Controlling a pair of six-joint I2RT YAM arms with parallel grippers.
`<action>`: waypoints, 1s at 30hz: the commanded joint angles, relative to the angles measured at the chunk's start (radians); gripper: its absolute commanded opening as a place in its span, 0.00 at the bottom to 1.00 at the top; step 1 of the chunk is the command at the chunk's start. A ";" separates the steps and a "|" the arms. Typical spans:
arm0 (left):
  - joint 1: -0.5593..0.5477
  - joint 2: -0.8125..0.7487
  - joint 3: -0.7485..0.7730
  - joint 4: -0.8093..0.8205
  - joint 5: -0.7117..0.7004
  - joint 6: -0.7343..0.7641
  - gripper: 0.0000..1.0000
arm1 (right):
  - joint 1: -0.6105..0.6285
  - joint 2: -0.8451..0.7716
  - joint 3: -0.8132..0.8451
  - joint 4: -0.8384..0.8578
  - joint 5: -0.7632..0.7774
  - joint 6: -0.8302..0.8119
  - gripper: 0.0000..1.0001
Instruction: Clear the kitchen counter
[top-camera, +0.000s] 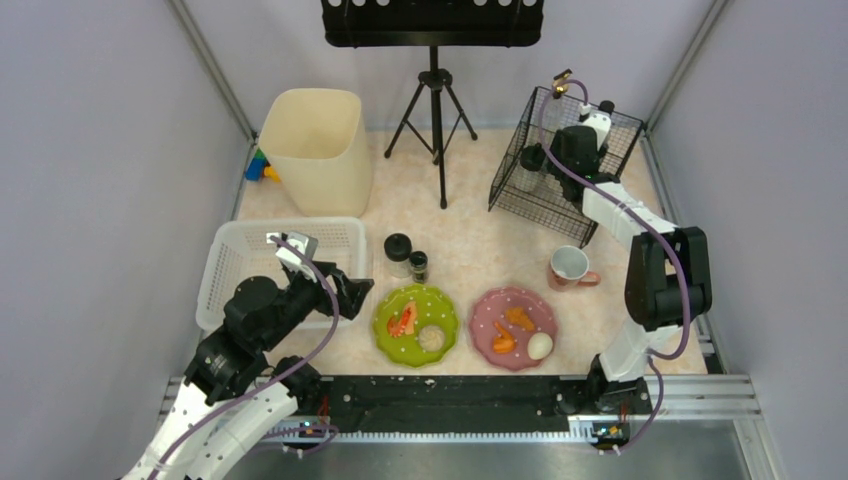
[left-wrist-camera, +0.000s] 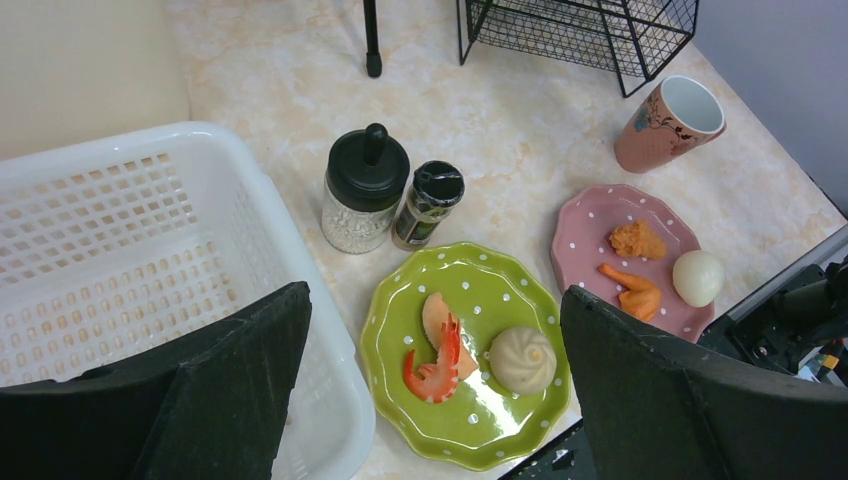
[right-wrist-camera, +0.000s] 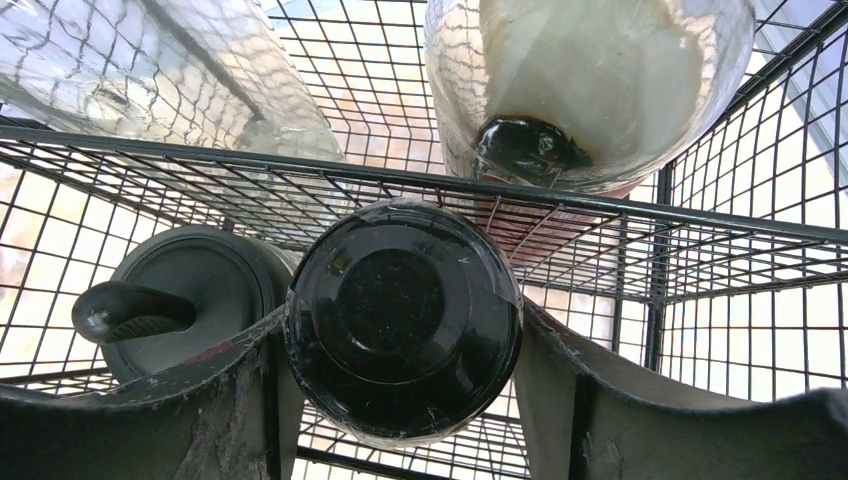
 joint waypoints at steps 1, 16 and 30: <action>0.003 0.004 -0.001 0.029 0.002 0.010 0.99 | -0.019 0.042 0.009 0.039 0.006 0.027 0.67; 0.003 0.007 -0.001 0.027 0.000 0.010 0.99 | -0.019 -0.030 -0.010 0.037 -0.027 0.025 0.78; 0.002 0.005 -0.002 0.028 -0.005 0.010 0.99 | 0.034 -0.336 -0.068 0.025 -0.148 -0.027 0.82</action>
